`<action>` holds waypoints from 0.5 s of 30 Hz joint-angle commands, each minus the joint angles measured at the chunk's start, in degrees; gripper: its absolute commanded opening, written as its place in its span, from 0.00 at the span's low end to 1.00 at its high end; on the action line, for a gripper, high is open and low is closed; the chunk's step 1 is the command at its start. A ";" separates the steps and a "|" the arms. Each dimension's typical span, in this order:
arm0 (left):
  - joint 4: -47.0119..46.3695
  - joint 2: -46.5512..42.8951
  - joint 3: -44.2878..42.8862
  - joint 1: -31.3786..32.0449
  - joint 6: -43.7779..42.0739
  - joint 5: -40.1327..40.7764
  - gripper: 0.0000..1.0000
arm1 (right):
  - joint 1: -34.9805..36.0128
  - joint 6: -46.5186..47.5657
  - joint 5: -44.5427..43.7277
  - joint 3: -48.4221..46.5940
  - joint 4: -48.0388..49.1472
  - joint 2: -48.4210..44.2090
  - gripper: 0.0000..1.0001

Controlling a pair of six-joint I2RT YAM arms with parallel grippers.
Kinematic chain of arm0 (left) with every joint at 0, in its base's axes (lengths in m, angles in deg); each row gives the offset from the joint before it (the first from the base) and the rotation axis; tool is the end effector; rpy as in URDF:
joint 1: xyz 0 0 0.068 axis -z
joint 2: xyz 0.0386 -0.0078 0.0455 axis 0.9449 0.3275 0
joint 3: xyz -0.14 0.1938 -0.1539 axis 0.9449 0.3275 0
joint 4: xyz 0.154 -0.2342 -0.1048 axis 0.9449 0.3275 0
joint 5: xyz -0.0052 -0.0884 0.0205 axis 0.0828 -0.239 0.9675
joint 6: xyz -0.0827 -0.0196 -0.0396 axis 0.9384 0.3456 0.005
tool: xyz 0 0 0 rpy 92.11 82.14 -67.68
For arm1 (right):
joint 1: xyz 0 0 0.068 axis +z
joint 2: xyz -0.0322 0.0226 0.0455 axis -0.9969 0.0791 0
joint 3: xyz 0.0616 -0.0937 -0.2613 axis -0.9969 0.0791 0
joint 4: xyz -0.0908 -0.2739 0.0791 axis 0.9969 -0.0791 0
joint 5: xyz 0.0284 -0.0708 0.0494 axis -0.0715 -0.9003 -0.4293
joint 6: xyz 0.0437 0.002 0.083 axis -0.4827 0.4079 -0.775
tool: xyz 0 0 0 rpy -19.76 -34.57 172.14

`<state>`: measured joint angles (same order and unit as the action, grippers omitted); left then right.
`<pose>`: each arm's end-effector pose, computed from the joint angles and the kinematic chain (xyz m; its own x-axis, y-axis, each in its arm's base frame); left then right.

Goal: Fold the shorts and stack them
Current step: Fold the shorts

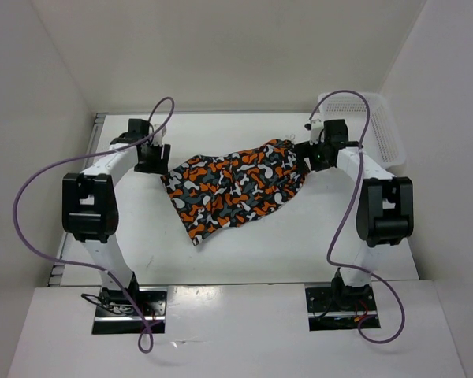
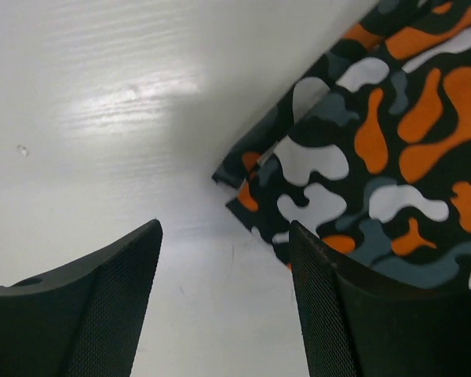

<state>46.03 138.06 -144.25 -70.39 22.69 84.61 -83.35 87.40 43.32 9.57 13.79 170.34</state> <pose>0.4608 -0.0101 0.1773 -0.8142 0.0038 -0.5806 0.0489 0.9969 -0.0621 0.4419 0.0346 0.1861 -0.7082 -0.2635 -0.6550 -0.3550 0.9349 0.0076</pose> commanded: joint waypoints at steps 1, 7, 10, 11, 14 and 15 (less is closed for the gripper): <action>-4.06 4.02 -4.19 0.83 -0.19 2.48 0.74 | 0.87 -2.73 -1.52 -3.11 2.74 4.20 0.95; -6.87 10.09 -4.38 1.35 -0.19 5.39 0.75 | 2.72 -3.25 -5.03 -6.01 3.98 11.84 0.95; -6.97 11.32 -2.45 1.35 -0.19 5.14 0.75 | 2.72 -3.25 -5.75 -7.50 4.50 14.74 0.89; -6.18 11.85 -2.44 1.35 -0.19 3.39 0.75 | 2.72 -3.25 -5.75 -7.51 4.50 15.27 0.87; -3.81 11.86 -1.83 1.96 -0.19 -2.75 0.72 | 3.43 -3.25 -4.96 -7.51 4.50 15.98 0.71; -3.28 11.86 -1.83 2.58 -0.19 -3.91 0.64 | 3.43 -2.65 -4.35 -7.51 4.50 16.50 0.67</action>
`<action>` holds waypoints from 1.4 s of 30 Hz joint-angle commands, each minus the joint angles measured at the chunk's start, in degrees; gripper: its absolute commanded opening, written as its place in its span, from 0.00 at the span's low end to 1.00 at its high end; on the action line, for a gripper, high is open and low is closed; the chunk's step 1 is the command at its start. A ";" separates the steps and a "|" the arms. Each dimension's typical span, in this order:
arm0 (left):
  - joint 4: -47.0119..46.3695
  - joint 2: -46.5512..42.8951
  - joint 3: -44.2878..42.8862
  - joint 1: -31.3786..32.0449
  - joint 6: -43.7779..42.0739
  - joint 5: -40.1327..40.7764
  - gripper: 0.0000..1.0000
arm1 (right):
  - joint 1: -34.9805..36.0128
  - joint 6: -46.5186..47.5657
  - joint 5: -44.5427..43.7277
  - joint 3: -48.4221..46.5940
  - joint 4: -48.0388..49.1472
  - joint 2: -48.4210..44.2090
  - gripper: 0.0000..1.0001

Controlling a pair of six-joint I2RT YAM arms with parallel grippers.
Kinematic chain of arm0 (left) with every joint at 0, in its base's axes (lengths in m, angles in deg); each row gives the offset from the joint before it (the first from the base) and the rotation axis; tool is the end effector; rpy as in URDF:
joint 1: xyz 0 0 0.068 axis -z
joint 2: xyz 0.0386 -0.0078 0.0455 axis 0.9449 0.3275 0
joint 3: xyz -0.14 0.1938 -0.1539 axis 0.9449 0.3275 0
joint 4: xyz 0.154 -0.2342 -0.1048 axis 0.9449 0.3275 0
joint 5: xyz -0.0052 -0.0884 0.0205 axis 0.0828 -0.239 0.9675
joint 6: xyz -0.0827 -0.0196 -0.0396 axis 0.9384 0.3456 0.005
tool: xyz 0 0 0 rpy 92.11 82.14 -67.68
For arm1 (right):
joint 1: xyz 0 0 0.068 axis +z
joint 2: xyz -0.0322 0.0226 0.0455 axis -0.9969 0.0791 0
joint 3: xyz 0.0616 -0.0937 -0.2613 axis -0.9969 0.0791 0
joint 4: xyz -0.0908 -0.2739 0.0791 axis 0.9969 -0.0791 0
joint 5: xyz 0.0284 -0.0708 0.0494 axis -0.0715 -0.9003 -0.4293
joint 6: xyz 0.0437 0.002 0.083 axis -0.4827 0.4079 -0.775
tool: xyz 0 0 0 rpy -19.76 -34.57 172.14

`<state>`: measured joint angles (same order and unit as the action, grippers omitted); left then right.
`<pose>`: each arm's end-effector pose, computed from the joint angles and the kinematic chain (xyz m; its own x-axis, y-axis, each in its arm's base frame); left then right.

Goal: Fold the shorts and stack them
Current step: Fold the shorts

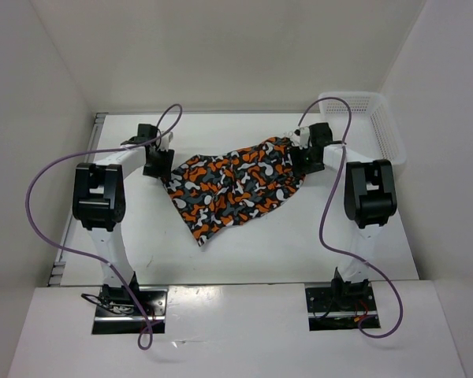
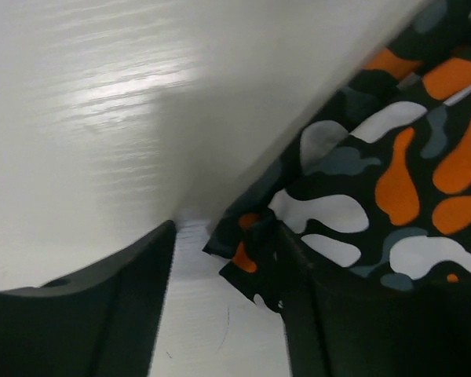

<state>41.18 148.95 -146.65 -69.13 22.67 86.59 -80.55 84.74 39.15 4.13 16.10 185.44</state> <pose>0.4875 -0.0182 0.1133 -0.8490 0.0231 -0.5279 0.0489 0.9982 -0.0350 0.4767 0.0532 0.1068 -0.7969 -0.2648 -0.5429 -0.3244 0.9458 0.0148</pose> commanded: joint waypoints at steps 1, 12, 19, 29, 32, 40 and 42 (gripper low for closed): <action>1.58 0.97 1.10 1.32 -0.16 -6.52 0.58 | 1.24 0.72 0.53 -1.54 1.58 1.41 0.64; 5.10 2.12 -1.70 1.93 -0.16 -7.78 0.00 | 4.15 4.16 3.35 -3.38 0.96 0.36 0.00; 2.73 6.85 -28.92 -5.10 -0.16 3.13 0.00 | 4.76 5.92 9.41 -6.20 -3.26 -6.32 0.00; 1.68 8.98 -32.31 1.14 -0.16 4.19 0.66 | 10.65 0.84 17.59 -1.09 -3.89 -11.78 0.00; 1.05 4.32 -29.75 1.14 -0.16 5.33 0.80 | 10.65 -0.76 18.29 -1.71 -3.35 -12.30 0.00; 10.28 -18.14 -12.81 4.99 -0.16 4.90 0.94 | 10.65 -11.74 24.78 -3.47 0.51 -13.36 0.00; 10.99 -23.17 -0.61 12.19 -0.16 7.09 1.00 | 10.65 -14.72 27.34 -3.99 1.65 -13.36 0.00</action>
<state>48.22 134.57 -156.23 -64.93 22.73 92.87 -69.76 76.72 60.68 2.67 13.90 175.58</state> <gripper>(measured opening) 0.984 0.177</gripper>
